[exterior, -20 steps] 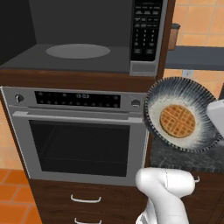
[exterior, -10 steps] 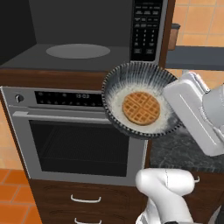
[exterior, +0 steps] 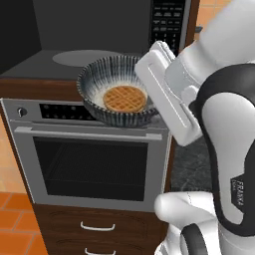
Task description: Open the microwave, place the bowl with waffle inside the microwave, then close the microwave door and turn it on.
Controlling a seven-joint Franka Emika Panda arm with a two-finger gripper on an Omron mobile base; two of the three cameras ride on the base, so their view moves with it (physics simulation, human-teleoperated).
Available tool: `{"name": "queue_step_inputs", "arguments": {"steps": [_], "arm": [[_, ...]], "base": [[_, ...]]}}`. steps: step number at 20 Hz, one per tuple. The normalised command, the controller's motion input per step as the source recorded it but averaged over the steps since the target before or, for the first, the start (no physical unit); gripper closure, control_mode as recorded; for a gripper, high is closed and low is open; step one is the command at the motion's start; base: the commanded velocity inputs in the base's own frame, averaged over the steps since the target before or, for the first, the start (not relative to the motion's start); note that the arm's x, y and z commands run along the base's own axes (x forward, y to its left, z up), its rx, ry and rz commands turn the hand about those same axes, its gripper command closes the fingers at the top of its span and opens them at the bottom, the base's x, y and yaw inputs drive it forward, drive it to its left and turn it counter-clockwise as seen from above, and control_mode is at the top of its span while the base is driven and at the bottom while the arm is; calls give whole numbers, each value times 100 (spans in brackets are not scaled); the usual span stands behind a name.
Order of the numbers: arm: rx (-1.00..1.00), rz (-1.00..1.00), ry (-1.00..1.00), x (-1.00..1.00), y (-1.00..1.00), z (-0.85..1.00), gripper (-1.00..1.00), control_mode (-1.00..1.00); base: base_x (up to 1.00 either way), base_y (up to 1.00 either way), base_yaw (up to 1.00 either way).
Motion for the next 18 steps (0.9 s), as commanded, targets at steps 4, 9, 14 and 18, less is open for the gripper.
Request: {"name": "queue_step_inputs", "arguments": {"steps": [4,9,14,18], "arm": [[1,-8,5,54,22,0,100,-100],[5,-2,0,68,4,0,100,-100],[10,0,-7,67,0,0,100,-100],[8,0,-6,67,2,0,100,-100]], "base": [[0,0,0],[0,0,0],[0,0,0],[0,0,0]]}}
